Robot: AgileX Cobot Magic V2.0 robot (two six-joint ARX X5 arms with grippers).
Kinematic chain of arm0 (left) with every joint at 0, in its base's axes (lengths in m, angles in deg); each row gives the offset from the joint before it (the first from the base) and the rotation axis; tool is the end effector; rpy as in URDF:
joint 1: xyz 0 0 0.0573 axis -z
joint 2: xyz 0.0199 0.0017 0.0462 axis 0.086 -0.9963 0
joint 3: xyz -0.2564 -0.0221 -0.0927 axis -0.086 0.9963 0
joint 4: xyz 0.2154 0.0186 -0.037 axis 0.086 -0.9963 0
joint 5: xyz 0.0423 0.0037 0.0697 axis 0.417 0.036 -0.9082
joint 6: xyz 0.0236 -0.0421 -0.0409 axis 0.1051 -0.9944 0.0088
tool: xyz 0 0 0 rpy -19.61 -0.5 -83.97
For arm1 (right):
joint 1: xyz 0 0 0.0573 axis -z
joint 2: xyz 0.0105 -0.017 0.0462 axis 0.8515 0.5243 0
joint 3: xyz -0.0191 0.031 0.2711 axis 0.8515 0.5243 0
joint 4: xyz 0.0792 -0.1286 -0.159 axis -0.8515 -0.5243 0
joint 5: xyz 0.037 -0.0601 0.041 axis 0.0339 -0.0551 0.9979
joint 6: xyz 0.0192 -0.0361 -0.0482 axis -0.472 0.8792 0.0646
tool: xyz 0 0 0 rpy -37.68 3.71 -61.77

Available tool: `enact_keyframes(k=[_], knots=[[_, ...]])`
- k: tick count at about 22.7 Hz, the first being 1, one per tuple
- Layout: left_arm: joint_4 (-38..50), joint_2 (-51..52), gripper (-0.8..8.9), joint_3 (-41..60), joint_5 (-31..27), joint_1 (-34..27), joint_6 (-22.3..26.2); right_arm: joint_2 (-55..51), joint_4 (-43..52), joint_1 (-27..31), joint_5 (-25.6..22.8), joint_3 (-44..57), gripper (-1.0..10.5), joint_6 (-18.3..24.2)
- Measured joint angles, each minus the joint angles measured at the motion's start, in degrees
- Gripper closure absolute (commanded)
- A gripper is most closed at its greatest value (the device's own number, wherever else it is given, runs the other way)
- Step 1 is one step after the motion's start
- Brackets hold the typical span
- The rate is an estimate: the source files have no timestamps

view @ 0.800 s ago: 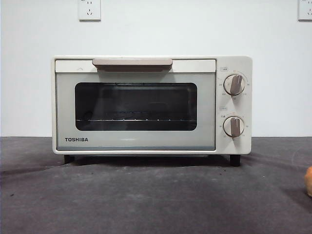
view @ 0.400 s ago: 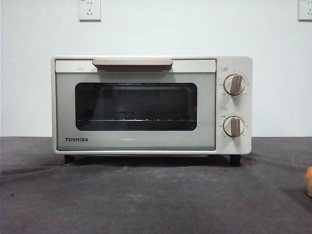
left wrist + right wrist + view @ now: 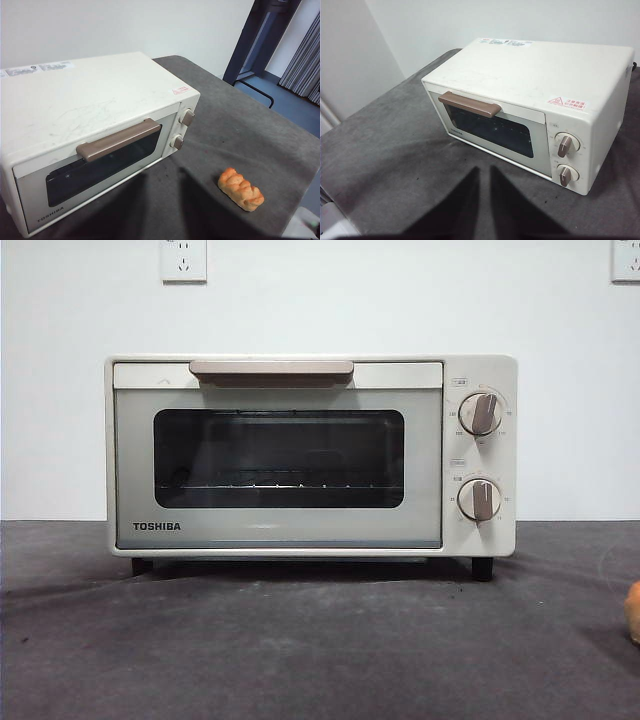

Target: The left arm flap open the oven, the right arm pick bread and place it into oven, the left arm flap close the oven

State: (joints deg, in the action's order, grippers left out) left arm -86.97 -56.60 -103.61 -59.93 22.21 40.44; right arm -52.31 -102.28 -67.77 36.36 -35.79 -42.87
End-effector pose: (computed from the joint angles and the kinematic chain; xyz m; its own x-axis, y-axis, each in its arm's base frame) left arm 0.0682 -0.0433 0.3724 0.6636 -0.7119 -0.2300 0.6861 0.7016 -0.1922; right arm 0.0421 0.0312 0.3540 0.6988 0.6673 -0.2578 -0.6165 0.7445 0.2562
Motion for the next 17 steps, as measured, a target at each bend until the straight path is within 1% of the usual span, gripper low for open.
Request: enact_keyframes(k=[2, 3, 4, 6, 7, 12, 17], knots=[[0.0, -0.3, 3.83, 0.0, 0.0, 0.0, 0.0, 0.0, 0.0, 0.0, 0.0, 0.0, 6.3, -0.1], [0.0, -0.4, 3.5, 0.0, 0.0, 0.0, 0.0, 0.0, 0.0, 0.0, 0.0, 0.0, 5.7, -0.4], [0.0, -0.4, 3.29, 0.0, 0.0, 0.0, 0.1, 0.0, 0.0, 0.0, 0.0, 0.0, 5.1, -0.7], [0.0, -0.4, 3.13, 0.0, 0.0, 0.0, 0.2, 0.0, -0.2, 0.0, 0.0, 0.0, 4.4, -1.1], [0.0, -0.5, 3.12, 0.0, 0.0, 0.0, 0.2, 0.0, -0.4, 0.0, 0.0, 0.0, 4.2, -1.2], [0.0, -0.9, 3.13, 0.0, 0.0, 0.0, 0.2, 0.0, -1.7, 0.0, 0.0, 0.0, 4.2, -1.7], [0.0, -1.5, 3.13, 0.0, 0.0, 0.2, 0.1, 0.2, -5.5, 0.0, -0.3, 0.0, 4.2, -2.6]])
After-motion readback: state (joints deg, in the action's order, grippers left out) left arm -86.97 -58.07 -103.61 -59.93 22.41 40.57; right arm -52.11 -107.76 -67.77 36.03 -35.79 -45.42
